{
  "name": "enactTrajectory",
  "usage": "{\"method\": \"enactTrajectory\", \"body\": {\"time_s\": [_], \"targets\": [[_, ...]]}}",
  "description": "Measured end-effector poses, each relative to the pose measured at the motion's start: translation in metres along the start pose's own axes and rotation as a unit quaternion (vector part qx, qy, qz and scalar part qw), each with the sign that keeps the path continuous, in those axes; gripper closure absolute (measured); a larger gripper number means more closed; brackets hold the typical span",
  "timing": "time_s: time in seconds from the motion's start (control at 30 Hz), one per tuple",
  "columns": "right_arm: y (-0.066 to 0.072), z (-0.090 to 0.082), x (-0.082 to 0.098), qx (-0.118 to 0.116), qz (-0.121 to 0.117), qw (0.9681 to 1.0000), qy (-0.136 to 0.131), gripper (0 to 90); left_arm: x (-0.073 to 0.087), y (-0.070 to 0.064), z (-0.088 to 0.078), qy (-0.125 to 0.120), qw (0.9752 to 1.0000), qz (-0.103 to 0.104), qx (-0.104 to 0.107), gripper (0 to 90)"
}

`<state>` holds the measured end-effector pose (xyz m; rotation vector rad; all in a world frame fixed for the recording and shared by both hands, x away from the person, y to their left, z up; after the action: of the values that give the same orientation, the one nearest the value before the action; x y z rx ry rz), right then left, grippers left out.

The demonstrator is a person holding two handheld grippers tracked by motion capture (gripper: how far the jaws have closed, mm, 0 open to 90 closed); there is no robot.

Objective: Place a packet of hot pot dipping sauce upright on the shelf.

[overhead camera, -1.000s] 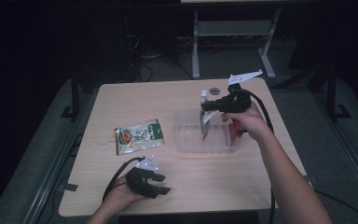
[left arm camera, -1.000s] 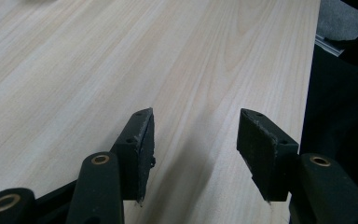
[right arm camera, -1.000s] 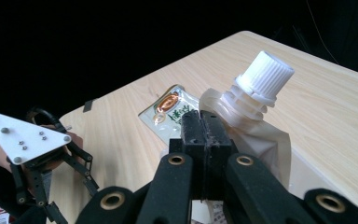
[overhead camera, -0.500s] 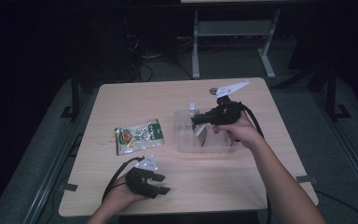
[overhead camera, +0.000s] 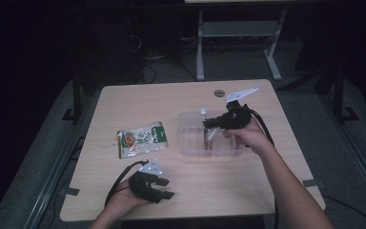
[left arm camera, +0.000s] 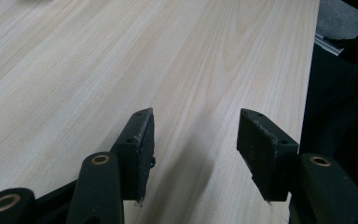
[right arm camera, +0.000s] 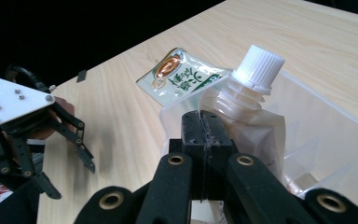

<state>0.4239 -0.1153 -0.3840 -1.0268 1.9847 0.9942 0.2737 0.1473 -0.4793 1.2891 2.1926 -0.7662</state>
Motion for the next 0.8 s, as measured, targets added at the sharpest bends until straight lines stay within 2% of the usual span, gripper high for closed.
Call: {"method": "enactTrajectory", "body": {"time_s": [0.1,0.2,0.23,0.3,0.37,0.5,0.6,0.7,0.8], "targets": [[-0.001,-0.002,0.001,0.01,0.005,0.9999,-0.005,86.4,0.0,0.0,-0.001,0.003,1.0,0.001,-0.002,45.9],[-0.003,-0.006,0.001,0.027,0.012,0.9995,-0.013,74.4,0.0,0.0,-0.001,0.003,1.0,0.002,-0.001,45.9],[-0.003,-0.009,0.001,0.041,0.017,0.9989,-0.013,65.9,0.0,0.0,0.0,0.003,1.0,0.001,-0.001,45.9],[-0.002,-0.011,0.002,0.049,0.022,0.9985,-0.011,63.6,0.0,0.0,0.0,0.002,1.0,0.001,-0.001,45.9],[-0.001,-0.015,0.002,0.058,0.02,0.9981,-0.011,57.4,0.0,0.001,0.0,0.001,1.0,0.0,0.0,45.8],[0.003,-0.024,0.004,0.096,0.009,0.9954,-0.006,49.7,0.001,0.001,0.0,0.005,1.0,0.001,0.001,45.1],[0.009,-0.03,0.006,0.103,0.007,0.9946,-0.002,45.1,0.001,0.001,0.001,0.007,1.0,0.002,0.004,44.0],[0.015,-0.035,0.007,0.121,-0.006,0.9927,-0.006,40.7,0.001,0.001,0.002,0.009,0.9999,0.005,0.005,42.1],[0.022,-0.04,0.01,0.12,-0.009,0.9926,-0.011,36.5,0.002,0.001,0.002,0.009,0.9999,0.003,0.006,40.4]]}}
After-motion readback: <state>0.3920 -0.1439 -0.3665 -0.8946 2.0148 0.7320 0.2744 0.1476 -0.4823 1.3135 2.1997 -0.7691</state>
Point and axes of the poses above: each handheld gripper's, and its own axes: z roughly forward along the jaws, x roughly out of its underside, y roughly to its left, the point moved 4 cm from there along z, roughly forward along the jaws, and after that the axes turned 1 degree about -y, right-handed, at the moved point
